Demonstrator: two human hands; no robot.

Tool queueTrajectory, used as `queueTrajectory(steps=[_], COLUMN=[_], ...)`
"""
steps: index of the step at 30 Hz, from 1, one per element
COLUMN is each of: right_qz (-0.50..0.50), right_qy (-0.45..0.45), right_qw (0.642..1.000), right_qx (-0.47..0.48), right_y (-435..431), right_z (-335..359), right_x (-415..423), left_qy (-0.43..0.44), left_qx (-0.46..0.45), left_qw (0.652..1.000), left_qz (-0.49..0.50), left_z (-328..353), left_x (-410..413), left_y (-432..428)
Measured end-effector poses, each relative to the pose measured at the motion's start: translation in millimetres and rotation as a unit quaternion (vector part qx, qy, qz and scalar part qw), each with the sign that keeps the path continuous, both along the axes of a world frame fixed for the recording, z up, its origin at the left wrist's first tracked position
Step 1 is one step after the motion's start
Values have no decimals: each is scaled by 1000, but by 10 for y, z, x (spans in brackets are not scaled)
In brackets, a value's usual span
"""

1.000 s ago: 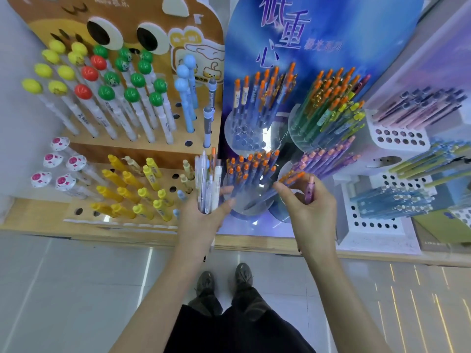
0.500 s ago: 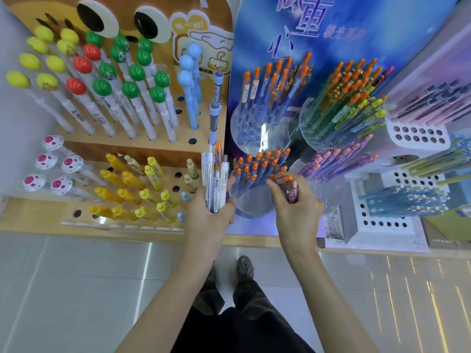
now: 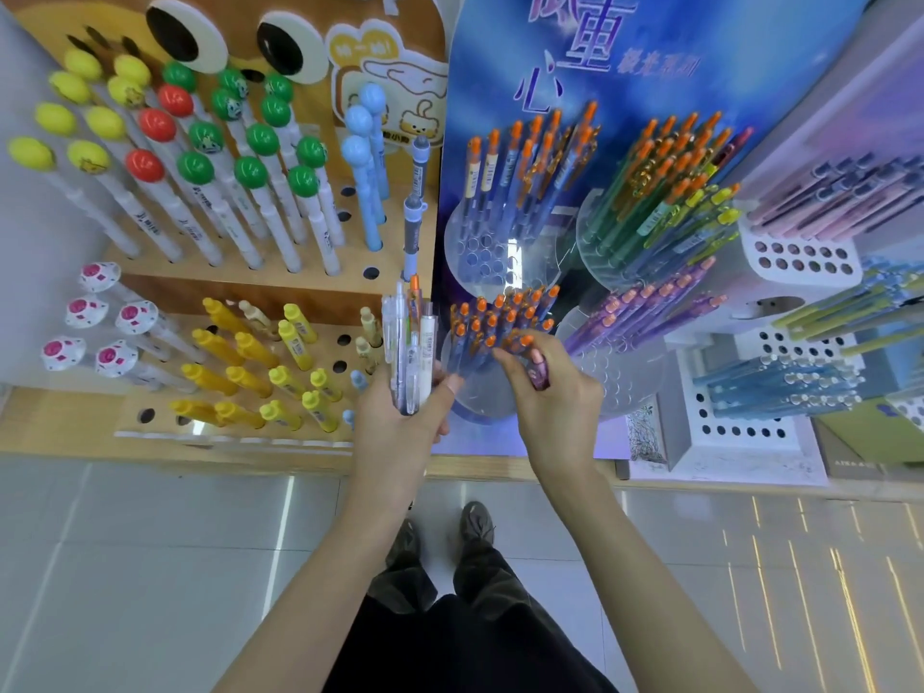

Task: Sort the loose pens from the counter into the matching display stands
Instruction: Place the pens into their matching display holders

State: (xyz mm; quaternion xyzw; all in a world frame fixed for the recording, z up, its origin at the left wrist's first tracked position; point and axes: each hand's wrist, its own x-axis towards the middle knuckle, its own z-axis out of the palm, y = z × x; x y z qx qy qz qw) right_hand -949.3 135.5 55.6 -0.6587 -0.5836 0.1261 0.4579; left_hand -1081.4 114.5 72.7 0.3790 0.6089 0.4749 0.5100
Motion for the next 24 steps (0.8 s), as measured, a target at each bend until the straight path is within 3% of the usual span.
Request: queueTrajectory(steps=[7,13,17,21,24], right_qz=[41,119,110,94,75], right_qy=[-49,-118,-42,148,226], right_qw=[998,981,982,974,964], right_qx=[-13,-98,-149,-146,-120], right_y=[16,65,90,-120,-307], right_z=[-118,-179,-114,92,143], right_x=[113,102,150,233,374], left_qy=[-24,-28,-31,-27,-32], left_qx=[8,12,18,32,35], left_qw=[1000,999,999,999,999], left_qz=[14,24,28,19,20], left_z=[9,34,53,72,71], left_x=[-39,-50,-50,-36,12], left_y=[-56,-81,-100,-125,-138])
